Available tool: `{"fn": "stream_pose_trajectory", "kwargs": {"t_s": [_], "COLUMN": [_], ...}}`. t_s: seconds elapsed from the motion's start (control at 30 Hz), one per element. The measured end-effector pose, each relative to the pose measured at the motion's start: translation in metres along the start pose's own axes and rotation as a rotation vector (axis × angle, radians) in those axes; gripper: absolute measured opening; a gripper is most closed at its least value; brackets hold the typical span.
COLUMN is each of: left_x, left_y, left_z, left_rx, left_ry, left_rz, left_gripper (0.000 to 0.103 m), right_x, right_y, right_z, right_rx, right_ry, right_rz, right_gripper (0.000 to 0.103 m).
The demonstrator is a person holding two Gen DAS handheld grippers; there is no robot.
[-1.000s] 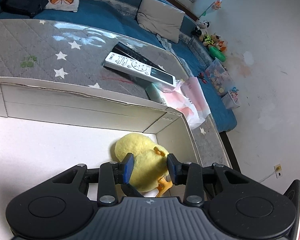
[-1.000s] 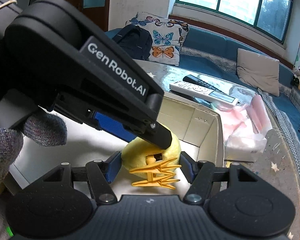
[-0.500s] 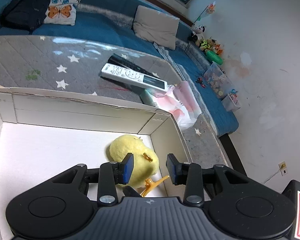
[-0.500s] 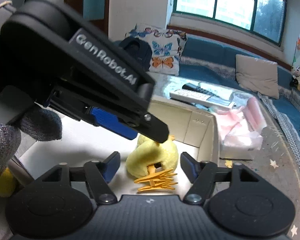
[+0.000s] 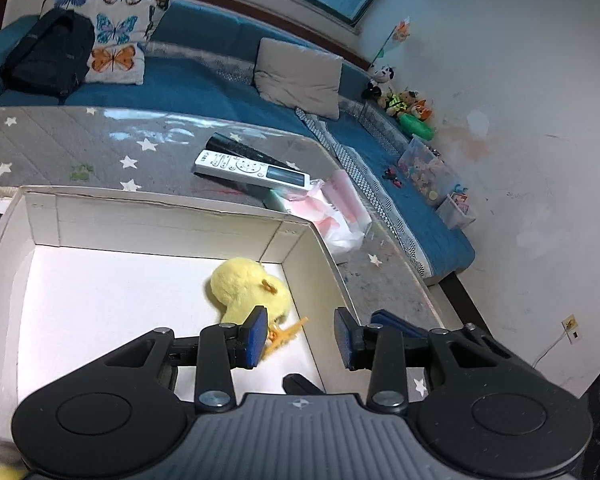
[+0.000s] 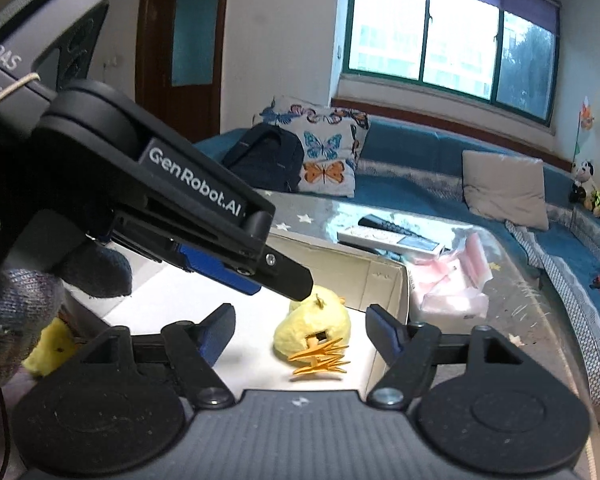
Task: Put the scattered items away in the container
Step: 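Open the left tool to release the chick inside the box, then move the left tool down to the orange clay block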
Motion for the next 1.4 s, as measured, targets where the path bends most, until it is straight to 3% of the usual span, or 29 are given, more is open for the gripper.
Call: {"fn": "stream_pose_trajectory", "kwargs": {"t_s": [0.37,0.87,1.4], "left_x": [0.039,0.099,0.143], "left_y": [-0.031,-0.049,-0.041], "left_z": [0.014,0.027,0.029], "left_rx": [-0.009,-0.021,-0.055], "left_ry": [0.031,0.112,0.158], "left_rz": [0.026,-0.001,-0.073], "left_gripper": [0.039,0.039,0.039], "right_x": [0.019,0.066,0.105], "right_y": [-0.041,-0.079,-0.097], "right_z": [-0.018,-0.032,-0.041], "right_rx": [-0.004,0.011,0.032], "right_ry": [-0.021,0.030,0.095], "right_rz": [0.019,-0.015,-0.070], "right_gripper": [0.076,0.080,0.085]}}
Point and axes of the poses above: each gripper's, at about its wrist camera, not at the fingertips, and y roughly the way its jaws point, z to its right, x to its underside, the point moved 3 cm from there along y, roughly the way its jaws point, and after that the axes turned 7 degrees about -y, right-handed, at the moved point
